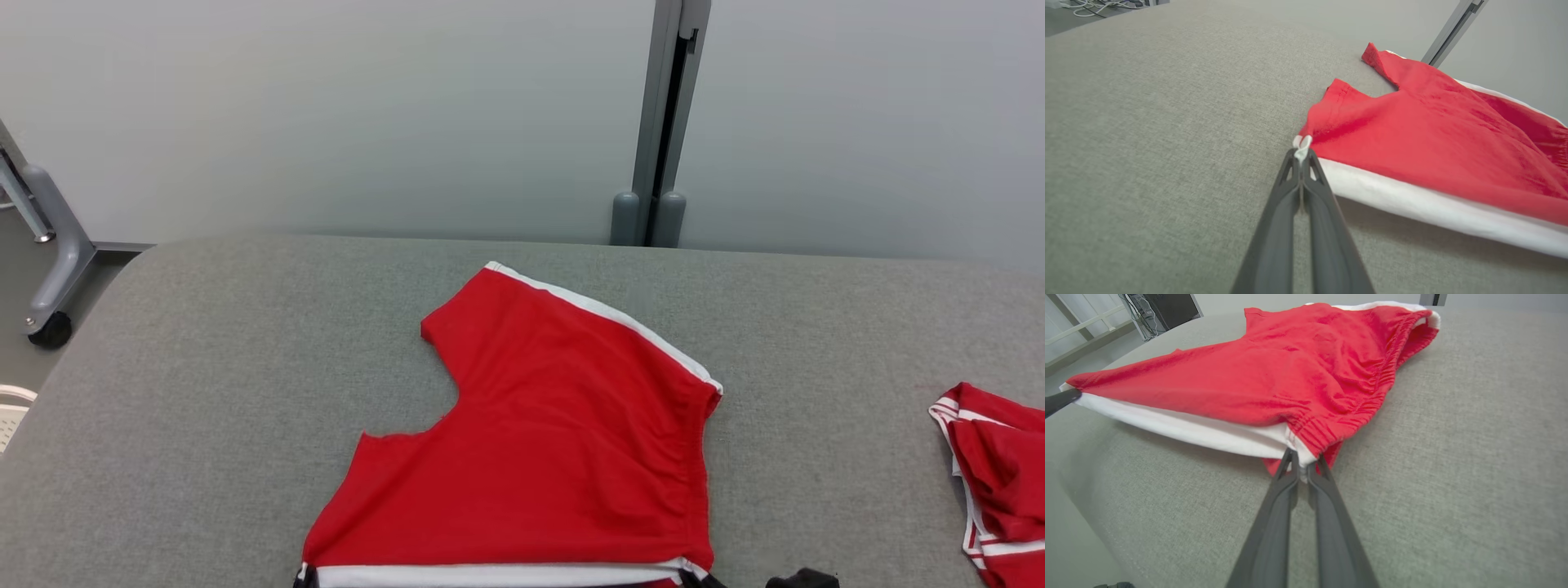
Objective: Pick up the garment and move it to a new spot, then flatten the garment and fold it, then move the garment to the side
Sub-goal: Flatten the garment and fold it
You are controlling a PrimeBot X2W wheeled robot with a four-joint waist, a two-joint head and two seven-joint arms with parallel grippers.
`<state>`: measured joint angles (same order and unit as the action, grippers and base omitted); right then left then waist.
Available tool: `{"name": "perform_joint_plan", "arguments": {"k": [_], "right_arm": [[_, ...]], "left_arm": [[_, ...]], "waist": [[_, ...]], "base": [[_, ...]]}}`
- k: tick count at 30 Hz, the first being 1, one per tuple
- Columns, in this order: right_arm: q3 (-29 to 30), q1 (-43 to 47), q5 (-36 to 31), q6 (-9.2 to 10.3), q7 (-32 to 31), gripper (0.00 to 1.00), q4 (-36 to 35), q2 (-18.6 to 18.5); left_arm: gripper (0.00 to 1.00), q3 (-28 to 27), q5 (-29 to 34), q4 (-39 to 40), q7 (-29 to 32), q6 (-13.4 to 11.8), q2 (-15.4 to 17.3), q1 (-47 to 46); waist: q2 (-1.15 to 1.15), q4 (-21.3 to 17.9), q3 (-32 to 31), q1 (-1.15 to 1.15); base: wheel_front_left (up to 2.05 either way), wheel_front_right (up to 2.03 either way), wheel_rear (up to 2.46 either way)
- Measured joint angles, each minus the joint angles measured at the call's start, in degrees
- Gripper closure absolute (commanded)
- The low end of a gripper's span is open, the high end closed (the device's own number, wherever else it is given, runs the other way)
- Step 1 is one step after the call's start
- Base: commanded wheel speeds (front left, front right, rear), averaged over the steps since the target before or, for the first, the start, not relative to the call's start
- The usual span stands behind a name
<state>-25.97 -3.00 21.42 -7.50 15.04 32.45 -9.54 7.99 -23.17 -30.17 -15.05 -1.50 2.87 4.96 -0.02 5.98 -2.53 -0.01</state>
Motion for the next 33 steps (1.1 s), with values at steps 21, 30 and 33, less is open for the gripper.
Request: {"name": "perform_joint_plan", "arguments": {"k": [21, 30, 33], "right_arm": [[2.26, -17.27, 5.95, 0.01, 0.0, 1.0, -5.61, 0.43], [-2.19, -29.03, 10.09, 0.01, 0.0, 1.0, -0.21, 2.55], [-2.85, -31.7, 11.26, 0.01, -0.01, 1.0, 0.26, 3.35]], "left_arm": [[1.0, 0.43, 12.13, -6.12, 4.6, 5.31, 5.38, -36.3], [1.0, 1.94, 13.07, -18.44, 8.53, 6.87, 8.29, -52.67], [1.0, 1.88, 12.65, -21.51, 9.43, 7.02, 8.76, -56.26]], "waist": [[0.04, -8.94, 13.92, 0.03], [0.05, -13.72, 23.42, 0.03], [0.05, -14.79, 25.96, 0.03]], "base": [[0.0, 0.0, 0.0], [0.0, 0.0, 0.0], [0.0, 0.0, 0.0]]}}
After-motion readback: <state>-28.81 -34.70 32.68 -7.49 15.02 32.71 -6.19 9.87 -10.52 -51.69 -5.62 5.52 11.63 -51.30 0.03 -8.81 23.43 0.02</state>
